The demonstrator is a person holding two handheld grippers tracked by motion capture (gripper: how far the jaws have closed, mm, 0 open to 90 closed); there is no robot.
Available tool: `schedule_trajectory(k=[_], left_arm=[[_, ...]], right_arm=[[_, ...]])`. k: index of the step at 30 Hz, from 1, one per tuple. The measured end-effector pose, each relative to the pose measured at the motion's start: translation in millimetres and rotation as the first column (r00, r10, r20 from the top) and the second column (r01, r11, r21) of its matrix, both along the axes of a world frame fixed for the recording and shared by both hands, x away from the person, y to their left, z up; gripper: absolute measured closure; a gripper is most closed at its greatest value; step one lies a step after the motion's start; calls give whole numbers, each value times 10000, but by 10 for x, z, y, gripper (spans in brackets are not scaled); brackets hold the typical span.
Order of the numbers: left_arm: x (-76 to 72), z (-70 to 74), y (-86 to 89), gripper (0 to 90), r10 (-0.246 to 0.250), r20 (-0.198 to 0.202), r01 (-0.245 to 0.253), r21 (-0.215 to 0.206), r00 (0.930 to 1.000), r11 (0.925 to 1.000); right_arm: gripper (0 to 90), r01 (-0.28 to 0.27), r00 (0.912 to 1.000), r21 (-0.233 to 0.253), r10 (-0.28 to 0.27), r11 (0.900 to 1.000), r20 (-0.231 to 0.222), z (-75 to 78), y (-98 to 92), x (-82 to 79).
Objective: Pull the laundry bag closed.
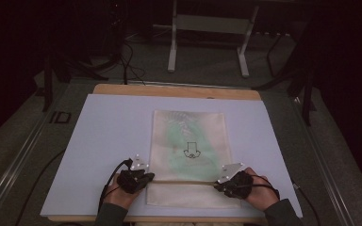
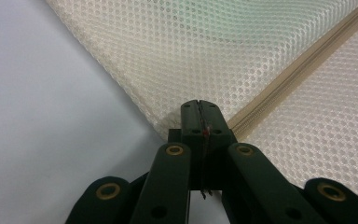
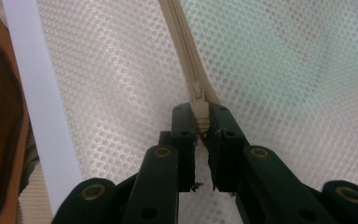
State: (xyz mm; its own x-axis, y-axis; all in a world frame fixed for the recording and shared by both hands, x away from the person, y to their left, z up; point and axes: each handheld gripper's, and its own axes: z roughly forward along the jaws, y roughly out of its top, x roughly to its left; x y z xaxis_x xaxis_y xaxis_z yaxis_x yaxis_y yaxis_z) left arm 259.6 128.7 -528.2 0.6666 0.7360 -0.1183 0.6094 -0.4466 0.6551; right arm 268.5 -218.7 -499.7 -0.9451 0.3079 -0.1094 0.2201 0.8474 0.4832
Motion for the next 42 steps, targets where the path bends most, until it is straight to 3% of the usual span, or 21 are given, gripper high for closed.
schedule_trajectory(k=[27,42], left_arm=[[1,1,-2,895,-25,5,25,26,10000,10000],[3,0,1,895,-20,-8,20,-10,10000,10000]], right_arm=[[823,198,9998,147,-196,9997,-77,35,-155,-23],[823,595,9981,225,-592,9980,-148,49,-361,-49]])
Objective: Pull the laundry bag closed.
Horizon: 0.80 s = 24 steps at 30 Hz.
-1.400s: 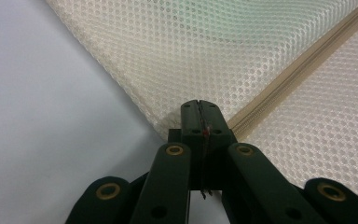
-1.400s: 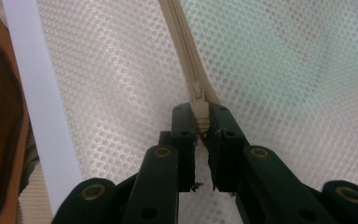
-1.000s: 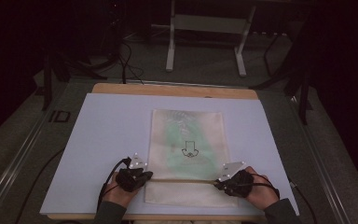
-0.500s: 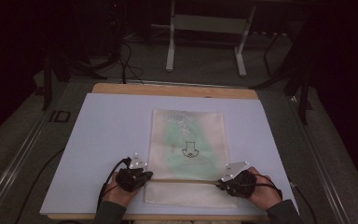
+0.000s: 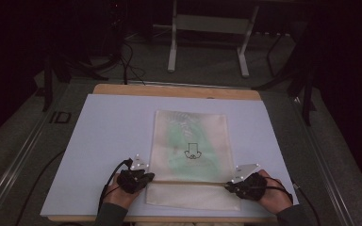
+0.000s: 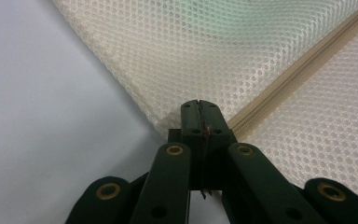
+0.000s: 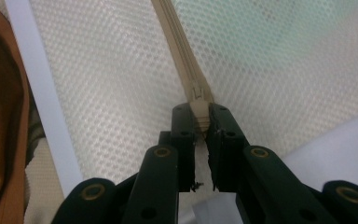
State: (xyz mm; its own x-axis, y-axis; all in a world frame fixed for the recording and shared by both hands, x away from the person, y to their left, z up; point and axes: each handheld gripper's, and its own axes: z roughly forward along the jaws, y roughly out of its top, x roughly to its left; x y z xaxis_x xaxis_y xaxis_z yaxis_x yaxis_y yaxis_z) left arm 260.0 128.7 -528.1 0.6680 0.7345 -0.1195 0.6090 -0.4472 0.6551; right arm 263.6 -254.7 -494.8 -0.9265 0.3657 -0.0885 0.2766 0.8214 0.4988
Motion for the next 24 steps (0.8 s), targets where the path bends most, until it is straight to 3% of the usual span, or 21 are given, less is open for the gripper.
schedule_trajectory(k=[11,24], left_arm=[[0,0,0,895,-3,-3,3,0,10000,10000],[0,0,-1,895,-2,0,2,4,10000,10000]], right_arm=[[823,382,9992,111,-381,9992,-94,-4,-149,-20],[823,477,9988,29,-477,9989,-126,-14,-201,-22]])
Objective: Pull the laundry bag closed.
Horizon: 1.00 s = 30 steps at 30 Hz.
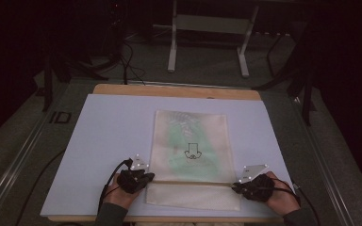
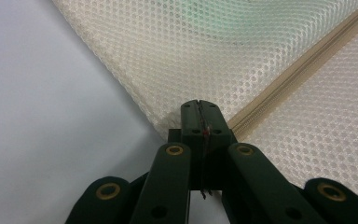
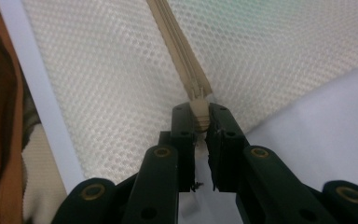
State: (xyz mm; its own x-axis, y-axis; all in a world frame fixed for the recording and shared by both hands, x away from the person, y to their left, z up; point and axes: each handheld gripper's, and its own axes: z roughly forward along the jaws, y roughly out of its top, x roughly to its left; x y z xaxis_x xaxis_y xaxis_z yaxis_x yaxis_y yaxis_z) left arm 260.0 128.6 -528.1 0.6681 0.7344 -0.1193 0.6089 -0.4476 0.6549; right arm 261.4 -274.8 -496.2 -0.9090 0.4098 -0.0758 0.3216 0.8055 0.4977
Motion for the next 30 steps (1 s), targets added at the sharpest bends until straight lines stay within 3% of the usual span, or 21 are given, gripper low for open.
schedule_trajectory(k=[9,14,17,30], left_arm=[[0,0,1,895,-6,3,6,-1,10000,10000],[3,-5,14,894,-23,-12,23,-93,10000,10000],[3,-6,16,894,-59,14,59,-90,10000,9999],[4,-9,26,878,-173,58,174,-219,9998,9996]], right_arm=[[822,107,9999,77,-106,9999,-127,-18,-43,8],[813,129,9994,621,-108,9980,-338,-74,-84,6],[775,173,9992,930,-139,9955,-380,-83,-118,15],[641,411,9988,1281,-371,9909,-335,-61,-143,33]])
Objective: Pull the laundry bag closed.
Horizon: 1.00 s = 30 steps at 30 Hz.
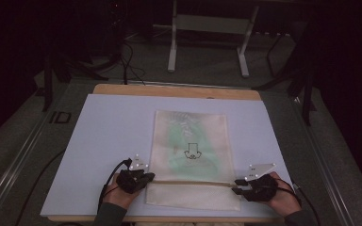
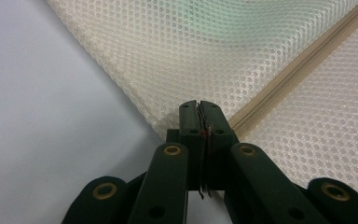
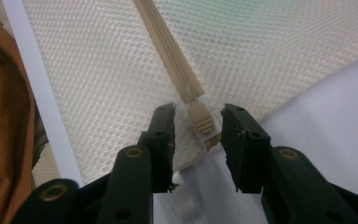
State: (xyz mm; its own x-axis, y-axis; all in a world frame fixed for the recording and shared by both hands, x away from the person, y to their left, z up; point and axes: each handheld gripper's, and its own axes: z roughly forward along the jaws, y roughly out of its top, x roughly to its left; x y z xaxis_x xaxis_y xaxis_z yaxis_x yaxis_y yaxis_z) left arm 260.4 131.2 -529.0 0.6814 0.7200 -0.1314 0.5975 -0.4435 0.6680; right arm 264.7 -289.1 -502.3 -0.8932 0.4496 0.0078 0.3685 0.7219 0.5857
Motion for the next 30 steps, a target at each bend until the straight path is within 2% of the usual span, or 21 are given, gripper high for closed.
schedule_trajectory(k=[6,15,22,30], left_arm=[[-6,6,-5,874,-4,49,4,67,10000,10000],[-12,23,-6,869,105,219,-109,157,9997,9998],[2,25,71,865,487,313,-488,24,9983,9988],[16,20,128,858,846,374,-853,163,9957,9962]], right_arm=[[596,165,9998,91,-166,9998,54,-5,-18,12],[578,290,9996,104,-291,9995,59,-4,-30,20],[565,327,9995,119,-327,9994,48,6,-32,18],[554,461,9989,97,-462,9989,80,7,-57,24]])
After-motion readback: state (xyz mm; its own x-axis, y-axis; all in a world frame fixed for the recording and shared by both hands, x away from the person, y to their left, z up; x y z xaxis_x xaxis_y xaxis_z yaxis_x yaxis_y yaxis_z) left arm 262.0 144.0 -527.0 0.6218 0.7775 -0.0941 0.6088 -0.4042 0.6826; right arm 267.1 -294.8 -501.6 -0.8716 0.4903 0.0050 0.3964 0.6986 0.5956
